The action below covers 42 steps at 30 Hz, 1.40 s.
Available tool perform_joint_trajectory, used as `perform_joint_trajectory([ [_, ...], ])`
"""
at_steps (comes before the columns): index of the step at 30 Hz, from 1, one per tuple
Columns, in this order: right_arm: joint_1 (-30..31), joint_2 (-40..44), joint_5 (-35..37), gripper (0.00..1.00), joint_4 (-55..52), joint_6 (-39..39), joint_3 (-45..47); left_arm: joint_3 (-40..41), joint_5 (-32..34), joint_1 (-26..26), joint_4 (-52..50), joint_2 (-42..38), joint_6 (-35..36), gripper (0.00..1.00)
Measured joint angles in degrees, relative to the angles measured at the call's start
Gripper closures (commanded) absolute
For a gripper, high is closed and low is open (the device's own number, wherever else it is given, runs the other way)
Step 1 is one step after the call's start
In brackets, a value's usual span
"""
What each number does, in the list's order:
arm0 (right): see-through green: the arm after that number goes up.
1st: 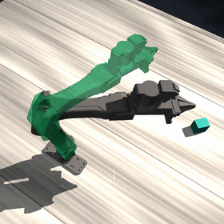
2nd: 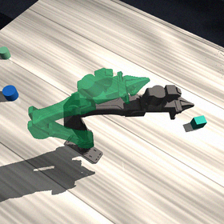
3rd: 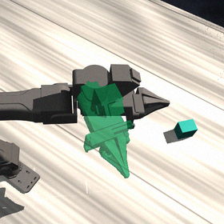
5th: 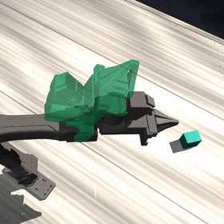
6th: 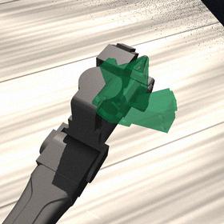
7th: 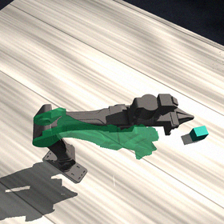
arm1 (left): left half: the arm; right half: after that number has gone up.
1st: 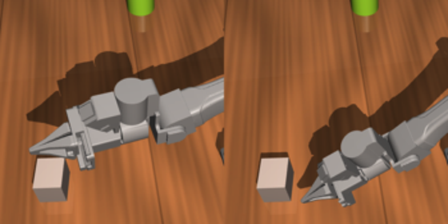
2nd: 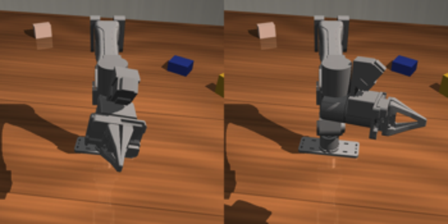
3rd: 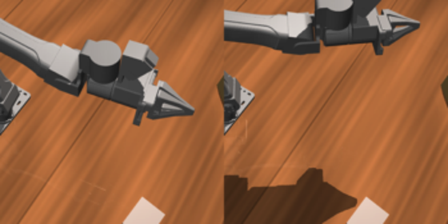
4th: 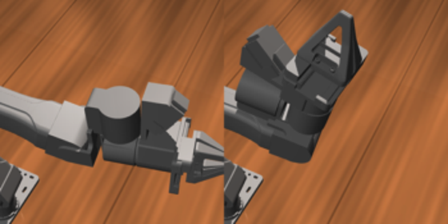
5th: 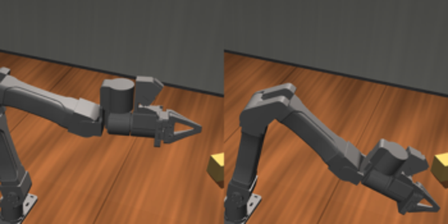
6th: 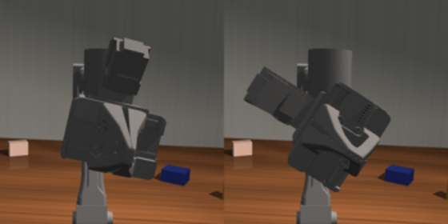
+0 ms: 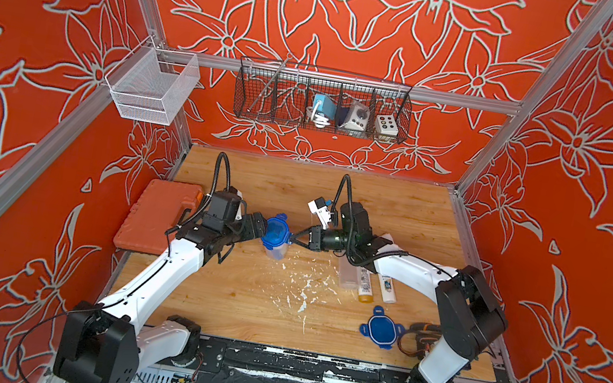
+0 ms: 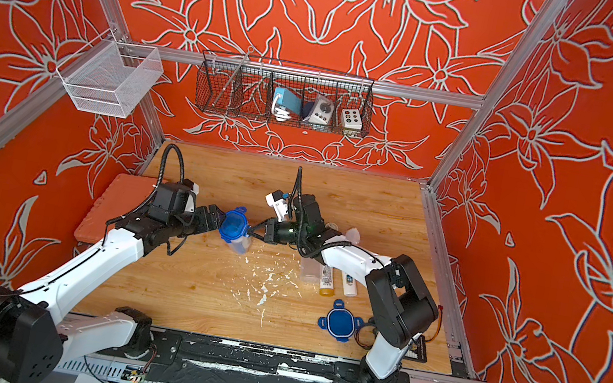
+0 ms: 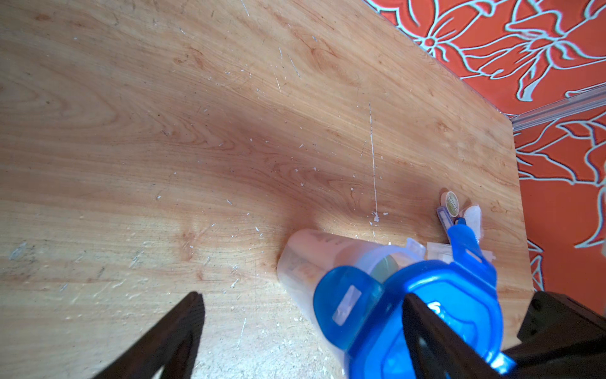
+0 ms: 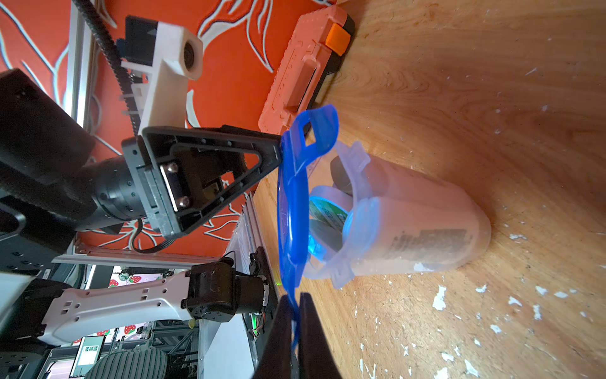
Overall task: Take out toiletry kits
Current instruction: Open the lid of the container.
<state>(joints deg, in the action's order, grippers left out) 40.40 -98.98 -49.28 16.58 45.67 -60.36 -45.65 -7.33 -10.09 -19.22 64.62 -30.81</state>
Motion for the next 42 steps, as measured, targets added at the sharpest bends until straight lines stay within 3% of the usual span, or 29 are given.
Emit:
perform_joint_trajectory([
  [25, -0.44, -0.63, -1.31, 1.00, -0.24, -0.39, -3.08, -0.09, -0.24, 0.24, 1.38, 1.44, -1.22, 0.13],
  [42, 2.23, -0.70, -4.79, 1.00, -8.26, -5.01, -8.20, -2.64, 12.11, 0.24, -2.71, -2.16, -4.00, 0.13],
])
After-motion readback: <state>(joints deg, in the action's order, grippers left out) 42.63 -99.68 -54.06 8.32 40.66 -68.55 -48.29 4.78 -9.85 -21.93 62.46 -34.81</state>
